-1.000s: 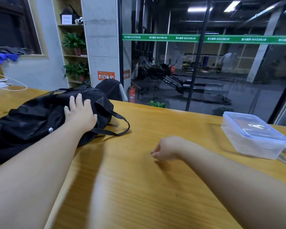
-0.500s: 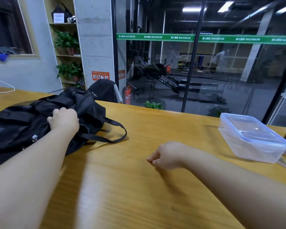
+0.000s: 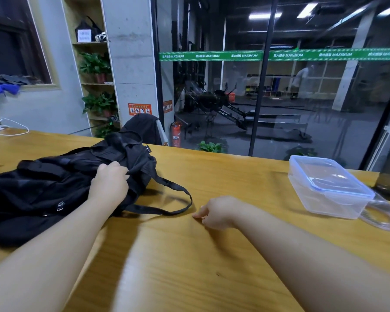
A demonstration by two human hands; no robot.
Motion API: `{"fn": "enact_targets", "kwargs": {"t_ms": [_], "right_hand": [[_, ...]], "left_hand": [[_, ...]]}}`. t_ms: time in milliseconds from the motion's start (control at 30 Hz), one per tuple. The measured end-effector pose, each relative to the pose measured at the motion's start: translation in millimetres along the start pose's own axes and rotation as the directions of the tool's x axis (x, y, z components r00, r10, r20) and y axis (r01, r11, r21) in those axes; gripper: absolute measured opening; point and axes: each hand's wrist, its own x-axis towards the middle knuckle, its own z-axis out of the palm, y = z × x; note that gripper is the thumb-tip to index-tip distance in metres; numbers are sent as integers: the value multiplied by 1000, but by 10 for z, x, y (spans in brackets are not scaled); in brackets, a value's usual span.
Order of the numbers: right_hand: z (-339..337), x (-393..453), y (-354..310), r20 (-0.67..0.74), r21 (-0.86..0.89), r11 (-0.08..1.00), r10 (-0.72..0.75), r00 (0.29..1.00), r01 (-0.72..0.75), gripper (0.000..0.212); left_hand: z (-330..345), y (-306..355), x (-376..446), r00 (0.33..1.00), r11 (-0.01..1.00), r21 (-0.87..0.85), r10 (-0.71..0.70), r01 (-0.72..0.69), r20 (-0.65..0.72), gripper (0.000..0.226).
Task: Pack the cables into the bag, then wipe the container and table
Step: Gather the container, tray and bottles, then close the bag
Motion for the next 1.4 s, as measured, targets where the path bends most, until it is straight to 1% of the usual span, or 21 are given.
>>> {"fn": "enact_targets", "kwargs": {"t_ms": [100, 167, 267, 300, 367, 433, 500, 567, 633, 700, 767, 833, 900, 967, 1000, 1067, 1100, 1167, 1233, 1333, 1400], "right_hand": [[66, 14, 38, -31, 39, 999, 4, 1000, -2, 43], [107, -9, 108, -34, 185, 983, 20, 999, -13, 41], [162, -97, 197, -25, 430, 903, 20, 999, -7, 39], [181, -119, 209, -62, 475, 880, 35, 997, -1, 37], [197, -136, 234, -217, 537, 843, 130, 967, 7, 29], [169, -146, 286, -376, 583, 813, 255, 891, 13, 23], [102, -186, 336, -474, 629, 776, 331, 816, 50, 26], [28, -224, 375, -572, 598, 786, 282, 770, 156, 41], [-33, -244, 359, -627, 486, 831, 118, 770, 269, 60], [-68, -247, 305, -598, 347, 887, -41, 800, 305, 75], [-98, -212, 250, -539, 165, 947, -149, 829, 277, 80], [-98, -140, 190, -474, 79, 968, -172, 863, 236, 78], [-56, -38, 158, -434, 191, 961, -101, 895, 200, 73], [-14, 37, 150, -417, 357, 921, 11, 909, 153, 66], [7, 60, 142, -412, 374, 918, 37, 910, 131, 62], [33, 78, 111, -427, 294, 953, 67, 902, 68, 52], [31, 71, 91, -457, 251, 967, 79, 886, 43, 47], [-3, 41, 58, -510, 234, 972, 113, 852, 11, 38], [-69, -2, 50, -535, 238, 971, 146, 832, -17, 30], [-175, -71, 103, -588, 223, 974, 166, 791, -38, 24], [-233, -115, 154, -629, 205, 978, 156, 761, -30, 21]], "left_hand": [[-110, 225, -172, 999, 996, -71, 44, -45, -6, 25], [-197, 401, -298, 996, 994, -63, 95, -94, 2, 26], [-318, 635, -461, 982, 984, -24, 180, -179, 48, 30], [-349, 692, -508, 977, 978, -39, 205, -203, 61, 30], [-397, 771, -596, 963, 962, -97, 262, -255, 60, 30], [-435, 811, -669, 947, 936, -176, 317, -304, 54, 28], [-475, 831, -726, 930, 905, -254, 365, -342, 48, 25], [-526, 853, -774, 911, 869, -324, 411, -375, 47, 23], [-580, 858, -820, 893, 836, -388, 445, -388, 66, 20], [-627, 858, -862, 871, 813, -405, 485, -418, 75, 21], [-659, 839, -898, 861, 813, -391, 501, -431, 93, 23], [-684, 780, -935, 866, 823, -394, 486, -409, 116, 26], [-708, 694, -967, 882, 841, -396, 451, -368, 138, 34], [-716, 606, -1007, 908, 898, -305, 380, -317, 177, 58], [-711, 571, -1021, 922, 933, -217, 330, -286, 202, 75], [-687, 513, -1061, 948, 977, -46, 214, -209, 235, 100], [-670, 484, -1083, 959, 987, 5, 156, -162, 237, 107], [-645, 420, -1128, 967, 992, 76, 79, -100, 240, 108], [-642, 356, -1155, 964, 993, 95, 44, -71, 261, 101], [-635, 293, -1154, 969, 998, 45, 42, -54, 245, 89], [-612, 297, -1120, 975, 996, 53, 55, -67, 214, 84]]}}
